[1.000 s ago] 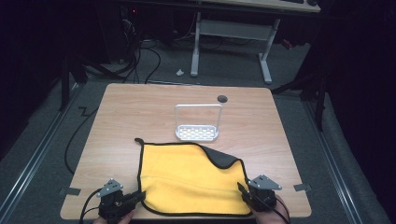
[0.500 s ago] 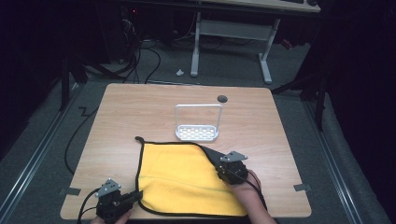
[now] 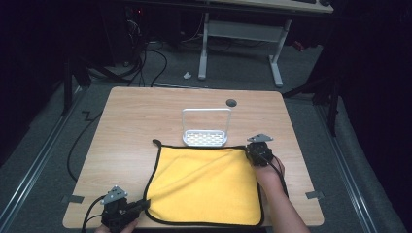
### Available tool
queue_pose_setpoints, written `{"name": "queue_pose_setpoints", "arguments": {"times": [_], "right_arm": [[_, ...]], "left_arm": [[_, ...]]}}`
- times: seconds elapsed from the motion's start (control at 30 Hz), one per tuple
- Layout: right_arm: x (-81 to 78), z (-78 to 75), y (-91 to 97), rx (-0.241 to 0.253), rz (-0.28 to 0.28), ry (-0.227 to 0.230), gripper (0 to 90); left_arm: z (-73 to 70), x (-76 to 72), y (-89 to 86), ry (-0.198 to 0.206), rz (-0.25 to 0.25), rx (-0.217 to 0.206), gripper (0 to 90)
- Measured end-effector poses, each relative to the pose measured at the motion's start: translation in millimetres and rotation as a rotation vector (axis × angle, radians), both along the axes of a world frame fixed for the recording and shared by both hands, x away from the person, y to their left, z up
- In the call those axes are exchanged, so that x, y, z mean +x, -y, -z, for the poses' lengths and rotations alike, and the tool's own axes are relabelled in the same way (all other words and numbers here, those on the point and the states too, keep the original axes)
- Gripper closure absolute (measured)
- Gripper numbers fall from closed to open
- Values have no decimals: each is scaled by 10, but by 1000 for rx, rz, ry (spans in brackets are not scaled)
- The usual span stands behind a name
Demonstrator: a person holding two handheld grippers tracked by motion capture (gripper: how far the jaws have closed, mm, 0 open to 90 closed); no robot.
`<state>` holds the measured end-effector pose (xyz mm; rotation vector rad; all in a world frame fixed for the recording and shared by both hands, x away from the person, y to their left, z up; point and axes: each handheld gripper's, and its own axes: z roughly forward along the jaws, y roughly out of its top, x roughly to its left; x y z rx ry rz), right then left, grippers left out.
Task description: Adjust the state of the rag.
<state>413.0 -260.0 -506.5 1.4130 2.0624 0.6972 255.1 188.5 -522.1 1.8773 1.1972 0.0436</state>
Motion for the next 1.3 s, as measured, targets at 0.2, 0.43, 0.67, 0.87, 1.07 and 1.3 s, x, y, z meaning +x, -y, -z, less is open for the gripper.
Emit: {"name": "queue_pose_setpoints", "arguments": {"times": [0.2, 0.43, 0.67, 0.87, 1.07, 1.3], "right_arm": [[-339, -257, 1, 30, -44, 101, 661], [-1001, -149, 36, 85, -142, 62, 900], [-1151, 111, 25, 53, -159, -17, 900], [-1152, 142, 54, 54, -158, -32, 900], [-1291, 135, 189, 39, -145, -31, 900], [-1261, 148, 319, 16, -98, -9, 900]], "left_arm": [[-125, -70, -27, 45, 3, -54, 580], [-283, 83, -104, 116, -30, -62, 621], [-230, 697, 191, 115, 77, 126, 779], [-11, 1336, 571, 68, 139, 257, 825], [5, 1423, 524, 86, 68, 271, 858], [30, 1278, 512, 72, 84, 211, 852]]}}
